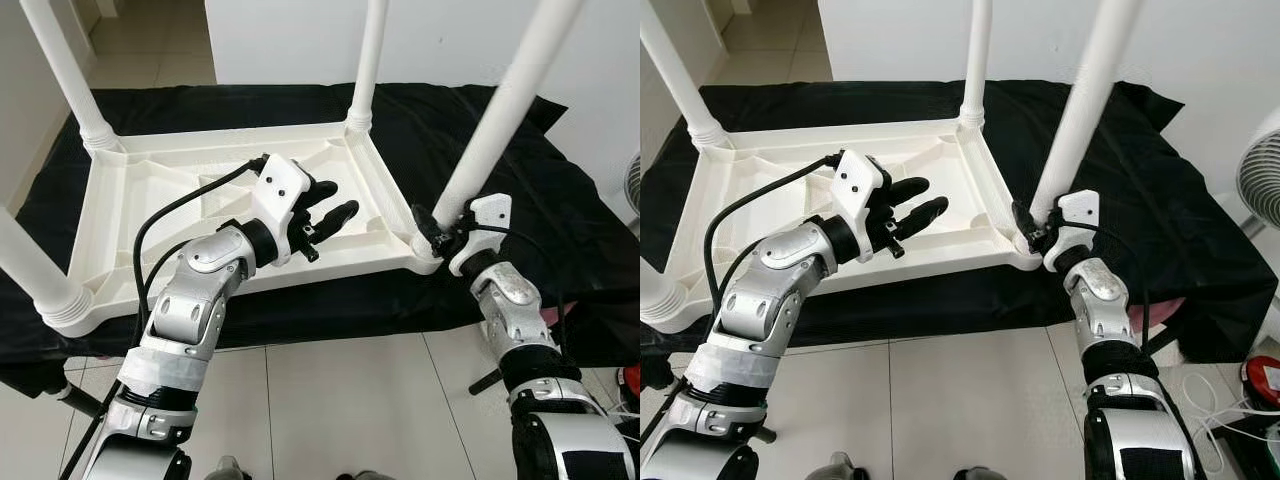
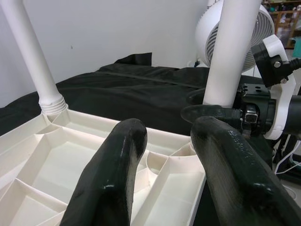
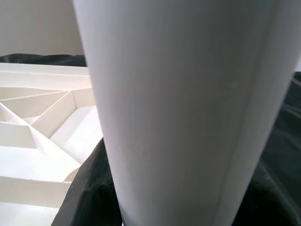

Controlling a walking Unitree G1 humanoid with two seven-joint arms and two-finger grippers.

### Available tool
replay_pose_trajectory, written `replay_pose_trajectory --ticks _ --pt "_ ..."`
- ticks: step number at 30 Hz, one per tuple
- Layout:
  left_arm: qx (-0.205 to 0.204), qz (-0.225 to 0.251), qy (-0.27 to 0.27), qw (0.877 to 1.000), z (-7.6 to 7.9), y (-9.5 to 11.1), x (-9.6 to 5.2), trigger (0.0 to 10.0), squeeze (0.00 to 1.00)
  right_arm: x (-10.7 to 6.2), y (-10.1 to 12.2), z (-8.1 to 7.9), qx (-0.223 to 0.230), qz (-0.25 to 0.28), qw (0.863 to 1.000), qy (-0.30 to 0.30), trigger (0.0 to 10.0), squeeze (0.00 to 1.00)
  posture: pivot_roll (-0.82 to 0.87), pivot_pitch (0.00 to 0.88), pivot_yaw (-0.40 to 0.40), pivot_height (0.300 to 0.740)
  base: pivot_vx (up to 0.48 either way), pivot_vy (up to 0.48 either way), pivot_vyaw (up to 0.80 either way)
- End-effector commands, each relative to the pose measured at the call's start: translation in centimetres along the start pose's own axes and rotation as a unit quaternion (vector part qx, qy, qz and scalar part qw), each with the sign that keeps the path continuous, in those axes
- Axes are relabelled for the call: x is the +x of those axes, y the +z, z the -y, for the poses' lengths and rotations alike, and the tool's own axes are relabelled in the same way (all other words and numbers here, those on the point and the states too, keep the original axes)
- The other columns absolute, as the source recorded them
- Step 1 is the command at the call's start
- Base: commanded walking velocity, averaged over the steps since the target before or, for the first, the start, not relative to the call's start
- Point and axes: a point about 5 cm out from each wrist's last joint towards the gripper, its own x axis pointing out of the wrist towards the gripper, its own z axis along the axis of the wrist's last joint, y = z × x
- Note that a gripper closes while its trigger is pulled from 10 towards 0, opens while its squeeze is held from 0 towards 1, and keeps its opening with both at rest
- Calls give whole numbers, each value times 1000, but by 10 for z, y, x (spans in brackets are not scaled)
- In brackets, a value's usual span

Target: Building children table

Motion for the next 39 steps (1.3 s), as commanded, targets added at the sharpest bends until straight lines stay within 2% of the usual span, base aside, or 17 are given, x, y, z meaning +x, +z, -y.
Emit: replay_pose_trajectory --ticks 1,6,7,17,23,27,31,35,37,39 --pt "-1 1 15 1000 1 1 1 10000 0 -13 -34 -8 29 -75 997 2 10000 0 23 52 -3 740 0 0 0" --pt "-1 0 13 1000 2 2 1 10000 0 -10 -38 -10 33 -97 995 6 10000 0 27 57 -5 740 0 0 0" --pt "-1 1 14 1000 2 2 1 10000 0 -7 -40 -11 51 -112 992 -2 10000 0 27 59 -5 740 0 0 0" --pt "0 2 17 1000 0 3 0 10000 0 1 -40 -14 80 -124 989 -29 10000 0 31 70 -9 740 0 0 0" --pt "1 2 19 1000 0 4 0 10000 0 1 -41 -11 76 -128 988 -48 10000 0 33 76 -11 740 0 0 0" --pt "0 2 21 1000 -1 4 -1 10000 0 -1 -45 -8 95 -139 983 -73 10000 0 33 79 -12 740 0 0 0" --pt "1 2 22 1000 -1 5 -1 10000 0 -3 -47 -5 94 -141 982 -88 10000 0 33 80 -12 740 0 0 0" --pt "1 3 25 1000 -1 5 -2 10000 0 -8 -48 -5 108 -125 981 -101 10000 0 37 81 -18 740 0 0 0" --pt "1 3 28 1000 -2 5 -3 10000 0 -14 -47 -7 120 -81 982 -119 10000 0 34 82 -20 740 0 0 0" --pt "0 3 29 1000 -2 5 -3 10000 0 -20 -47 -9 136 -63 980 -129 10000 0 33 83 -20 740 0 0 0"
